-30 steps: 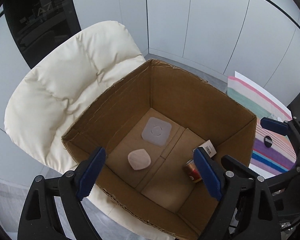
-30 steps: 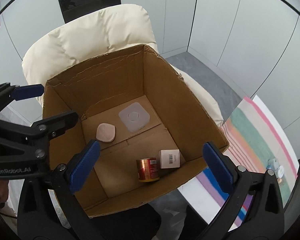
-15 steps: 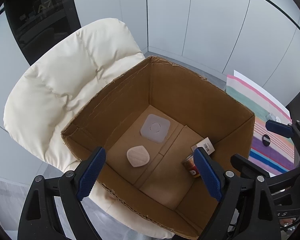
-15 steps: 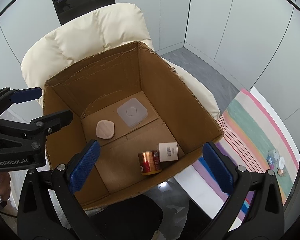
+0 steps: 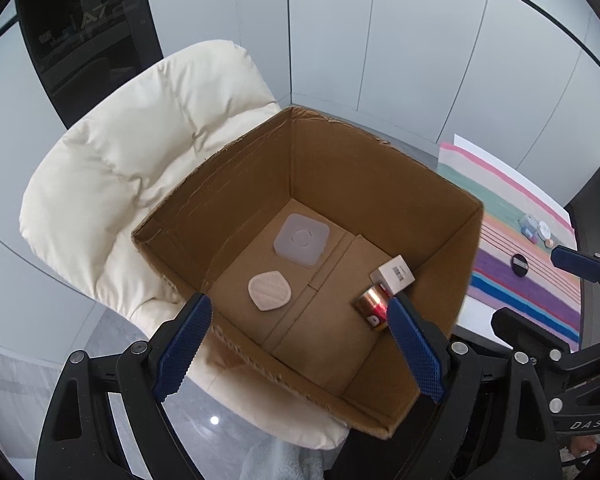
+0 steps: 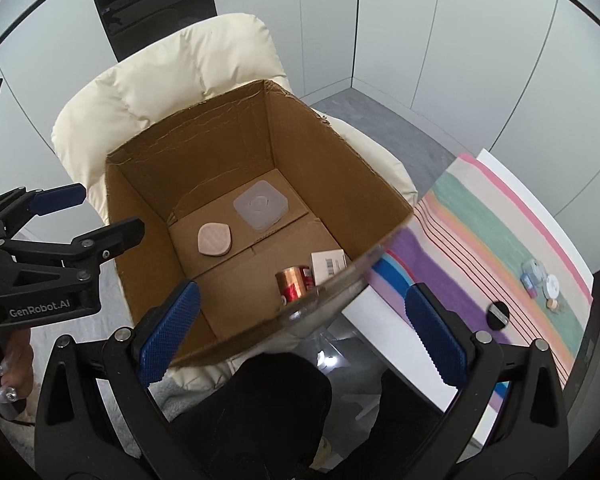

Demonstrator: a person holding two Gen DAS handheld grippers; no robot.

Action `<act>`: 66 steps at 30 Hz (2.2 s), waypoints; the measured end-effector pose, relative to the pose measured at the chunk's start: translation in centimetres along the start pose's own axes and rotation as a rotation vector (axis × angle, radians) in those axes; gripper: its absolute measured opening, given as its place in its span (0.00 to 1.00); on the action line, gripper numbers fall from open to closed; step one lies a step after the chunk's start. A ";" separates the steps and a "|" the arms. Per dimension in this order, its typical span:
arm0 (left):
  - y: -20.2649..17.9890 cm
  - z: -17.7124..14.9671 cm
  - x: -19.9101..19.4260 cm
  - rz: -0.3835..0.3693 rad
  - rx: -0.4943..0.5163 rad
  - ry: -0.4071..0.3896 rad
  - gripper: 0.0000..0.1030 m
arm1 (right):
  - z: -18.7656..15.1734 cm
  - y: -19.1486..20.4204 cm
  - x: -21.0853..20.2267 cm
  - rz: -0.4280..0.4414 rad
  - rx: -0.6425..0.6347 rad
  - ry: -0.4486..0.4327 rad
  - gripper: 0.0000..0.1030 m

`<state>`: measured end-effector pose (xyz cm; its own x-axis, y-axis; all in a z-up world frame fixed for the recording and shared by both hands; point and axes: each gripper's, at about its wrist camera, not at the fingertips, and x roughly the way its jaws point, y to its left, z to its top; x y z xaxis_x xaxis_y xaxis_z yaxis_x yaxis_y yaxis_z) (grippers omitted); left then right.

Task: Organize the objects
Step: 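Move both open tools back from the box toward the striped cloth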

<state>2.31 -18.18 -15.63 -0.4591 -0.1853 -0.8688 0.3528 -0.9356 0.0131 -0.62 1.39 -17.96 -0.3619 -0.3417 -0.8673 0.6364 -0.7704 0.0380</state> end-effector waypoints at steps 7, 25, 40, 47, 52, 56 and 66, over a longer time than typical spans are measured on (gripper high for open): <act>0.6 -3.2 -2.4 0.010 -0.012 -0.001 0.88 | -2.7 0.8 -2.9 0.000 0.011 -0.008 1.00; 1.2 -7.9 -5.8 -0.011 -0.005 -0.009 0.88 | -8.1 3.1 -6.9 0.001 0.035 -0.006 1.00; -1.7 -7.7 -4.6 -0.022 0.054 0.008 0.88 | -9.8 -1.3 -7.3 -0.046 0.140 -0.021 1.00; -5.7 -6.8 -4.1 -0.064 0.131 0.006 0.88 | -11.4 -4.3 -8.1 -0.084 0.215 -0.029 1.00; -9.5 -6.1 -3.7 -0.104 0.203 0.006 0.88 | -13.0 -7.2 -9.1 -0.127 0.285 -0.030 1.00; -12.5 -5.7 -3.4 -0.136 0.259 0.008 0.88 | -14.4 -9.7 -10.0 -0.162 0.346 -0.031 1.00; -20.2 -5.2 -2.6 -0.220 0.385 0.027 0.88 | -18.5 -16.0 -12.2 -0.242 0.494 -0.026 1.00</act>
<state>0.58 2.73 -16.20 -0.4664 0.0338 -0.8840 -0.0827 -0.9966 0.0055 6.16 27.83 -17.19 -0.4792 -0.1317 -0.8678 0.1396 -0.9875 0.0728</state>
